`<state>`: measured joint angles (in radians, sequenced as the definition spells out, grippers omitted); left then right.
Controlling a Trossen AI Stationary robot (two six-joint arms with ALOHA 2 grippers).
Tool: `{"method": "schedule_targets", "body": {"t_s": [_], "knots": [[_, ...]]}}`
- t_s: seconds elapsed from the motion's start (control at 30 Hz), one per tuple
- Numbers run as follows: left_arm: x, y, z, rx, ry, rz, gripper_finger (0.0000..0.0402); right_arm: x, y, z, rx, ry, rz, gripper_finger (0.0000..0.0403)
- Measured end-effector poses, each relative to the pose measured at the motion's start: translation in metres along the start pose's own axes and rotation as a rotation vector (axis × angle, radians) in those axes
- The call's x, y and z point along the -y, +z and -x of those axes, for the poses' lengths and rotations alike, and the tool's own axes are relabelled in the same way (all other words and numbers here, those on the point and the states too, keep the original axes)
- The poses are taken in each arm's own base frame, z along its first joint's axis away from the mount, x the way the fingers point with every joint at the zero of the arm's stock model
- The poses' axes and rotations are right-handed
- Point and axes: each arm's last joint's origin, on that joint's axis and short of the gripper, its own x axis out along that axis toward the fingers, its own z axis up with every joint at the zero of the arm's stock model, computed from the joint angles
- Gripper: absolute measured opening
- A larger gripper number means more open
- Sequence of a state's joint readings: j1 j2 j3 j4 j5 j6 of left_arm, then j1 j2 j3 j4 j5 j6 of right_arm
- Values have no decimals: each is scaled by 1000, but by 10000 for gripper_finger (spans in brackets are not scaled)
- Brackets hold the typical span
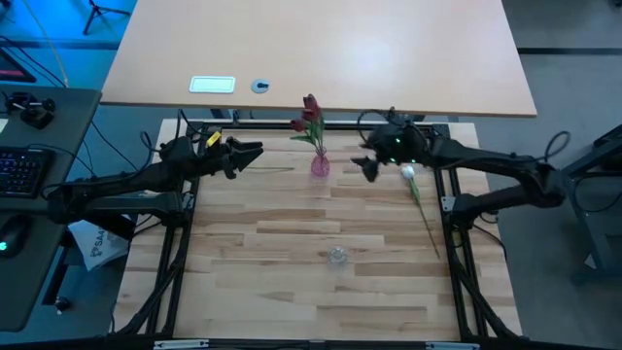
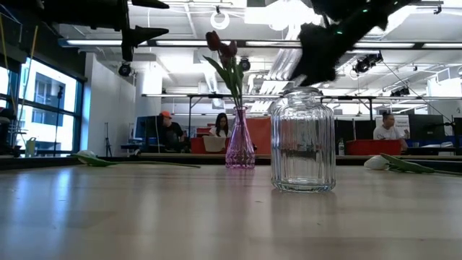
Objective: Sort flowers into vase by color
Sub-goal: Put the right white flower into the transparent vase
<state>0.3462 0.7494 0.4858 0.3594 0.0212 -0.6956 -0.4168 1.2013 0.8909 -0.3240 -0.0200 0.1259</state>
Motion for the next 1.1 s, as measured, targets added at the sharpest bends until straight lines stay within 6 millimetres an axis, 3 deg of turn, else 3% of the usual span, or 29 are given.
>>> {"method": "schedule_targets", "body": {"t_s": [0.13,0.27,0.37,0.53,0.73,0.97,1.1], "knots": [[0,0,0,0,1,0,221,3,-36,16,-293,-90,-160,268],[-1,0,0,0,8,0,221,10,-77,23,-517,-314,-349,257],[-1,-1,-1,-5,13,0,221,18,-106,23,-629,-455,-460,250],[-3,-3,-4,-16,23,10,221,30,-138,16,-734,-523,-566,241],[-4,-5,-6,-24,30,27,221,38,-157,14,-840,-541,-585,233],[-4,-5,-6,-24,30,27,221,39,-174,3,-807,-449,-632,219],[-4,-5,-6,-24,30,27,221,39,-179,2,-825,-426,-601,173]]}}
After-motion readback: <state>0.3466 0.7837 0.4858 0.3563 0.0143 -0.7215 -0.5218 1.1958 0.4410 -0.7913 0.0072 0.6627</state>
